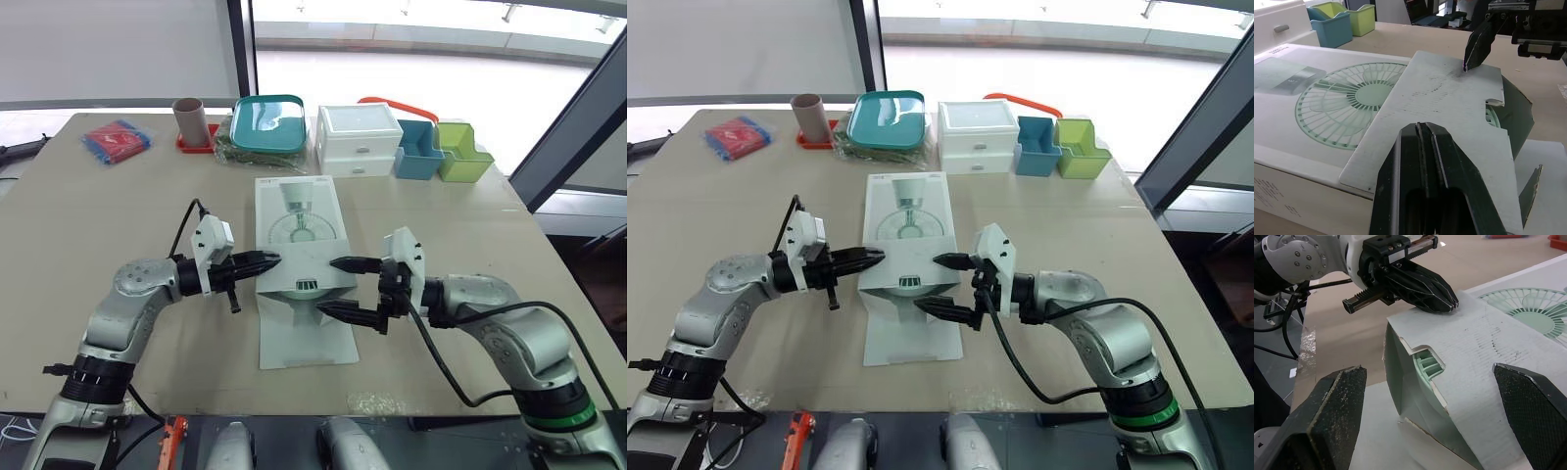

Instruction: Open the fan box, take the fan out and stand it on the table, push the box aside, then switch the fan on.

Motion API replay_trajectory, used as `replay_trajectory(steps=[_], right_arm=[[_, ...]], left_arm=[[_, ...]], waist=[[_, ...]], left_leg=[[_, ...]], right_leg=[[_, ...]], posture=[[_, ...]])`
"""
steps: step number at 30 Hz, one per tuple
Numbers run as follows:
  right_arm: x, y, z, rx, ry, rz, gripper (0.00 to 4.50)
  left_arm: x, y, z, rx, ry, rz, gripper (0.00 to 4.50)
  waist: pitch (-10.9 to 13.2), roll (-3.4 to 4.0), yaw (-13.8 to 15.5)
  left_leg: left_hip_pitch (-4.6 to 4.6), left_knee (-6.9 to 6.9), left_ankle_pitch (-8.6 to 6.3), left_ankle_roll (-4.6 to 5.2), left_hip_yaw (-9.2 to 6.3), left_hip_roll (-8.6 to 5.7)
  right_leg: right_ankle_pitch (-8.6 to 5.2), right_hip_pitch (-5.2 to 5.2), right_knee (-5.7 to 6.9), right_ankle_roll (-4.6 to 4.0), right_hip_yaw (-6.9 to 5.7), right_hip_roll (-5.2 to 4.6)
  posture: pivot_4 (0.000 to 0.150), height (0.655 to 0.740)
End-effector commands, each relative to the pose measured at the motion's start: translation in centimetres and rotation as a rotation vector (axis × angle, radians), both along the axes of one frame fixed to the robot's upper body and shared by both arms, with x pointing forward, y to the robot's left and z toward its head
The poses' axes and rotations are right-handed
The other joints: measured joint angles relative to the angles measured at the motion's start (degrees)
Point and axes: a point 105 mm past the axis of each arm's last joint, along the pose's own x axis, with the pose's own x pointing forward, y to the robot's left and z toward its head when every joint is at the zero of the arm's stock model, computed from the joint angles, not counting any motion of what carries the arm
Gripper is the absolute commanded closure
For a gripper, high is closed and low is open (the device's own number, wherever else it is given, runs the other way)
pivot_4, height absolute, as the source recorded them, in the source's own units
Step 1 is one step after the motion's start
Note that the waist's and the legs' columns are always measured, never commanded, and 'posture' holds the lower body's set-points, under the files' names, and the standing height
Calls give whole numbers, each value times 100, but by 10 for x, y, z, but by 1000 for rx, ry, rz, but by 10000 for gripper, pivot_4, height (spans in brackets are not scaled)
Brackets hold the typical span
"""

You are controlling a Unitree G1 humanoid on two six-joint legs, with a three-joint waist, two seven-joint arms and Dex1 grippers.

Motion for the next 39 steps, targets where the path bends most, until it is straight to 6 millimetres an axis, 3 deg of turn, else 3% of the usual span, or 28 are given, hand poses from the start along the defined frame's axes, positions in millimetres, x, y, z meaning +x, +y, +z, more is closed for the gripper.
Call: replay_trajectory(steps=[1, 5, 6, 11, 15, 18, 22, 28, 39], right_arm=[[-7, -2, 29, 22, -97, 9, 0], [-13, -4, 36, 5, -118, 14, 0], [-13, -4, 36, -7, -115, 9, 2517], [-15, -2, 39, -55, -121, 13, 18786], [-14, 2, 43, -88, -131, 16, 37933], [-14, 6, 40, -143, -136, 25, 44379], [-14, 11, 38, -213, -170, 26, 44379], [-21, 7, 19, -362, -178, 67, 44379], [-15, -2, -4, -449, -141, 33, 44379]], left_arm=[[1, -1, 6, 6, -35, -12, 42382], [2, 0, 6, 3, -37, -8, 42382], [3, 0, 5, 4, -38, -7, 42947], [6, -1, 5, -2, -45, -6, 43141], [8, -2, 5, -6, -49, -3, 43141], [9, -3, 4, -5, -54, -3, 43141], [9, -4, 4, -8, -57, -3, 43141], [10, -6, 3, -12, -60, -1, 43141], [11, -7, 1, -16, -64, 4, 43141]], waist=[[0, 0, 0], [0, 0, -1], [0, 0, -1], [0, 1, -1], [0, 1, 0], [0, 1, 0], [0, 1, 2], [0, 1, 8], [0, 1, 10]], left_leg=[[0, 0, 0, 0, 0, 0], [0, 0, 0, 0, -3, 0], [0, 0, 0, 0, -4, 0], [-1, 0, 0, 0, -4, -2], [-1, 0, 0, 0, -5, -1], [-1, 0, 0, 0, -4, -1], [-3, 0, 0, 0, -8, 0], [-12, 1, 0, 0, -19, -3], [-22, 1, 0, 0, -34, -3]], right_leg=[[0, 0, 0, 0, 1, 0], [0, 0, 0, 0, -2, 0], [0, 0, 0, 0, -3, 1], [0, 0, 0, 0, -3, -1], [0, 1, 0, 0, -4, 0], [0, 0, -1, 0, -4, -1], [-1, 0, -1, -2, -7, 0], [-1, 0, -8, -2, -20, -5], [0, 1, -18, -4, -36, -6]], posture=[[1500, 7400], [1500, 7400], [1500, 7400], [1500, 7400], [1500, 7400], [1500, 7400], [1500, 7400], [1500, 7400], [1500, 7400]])
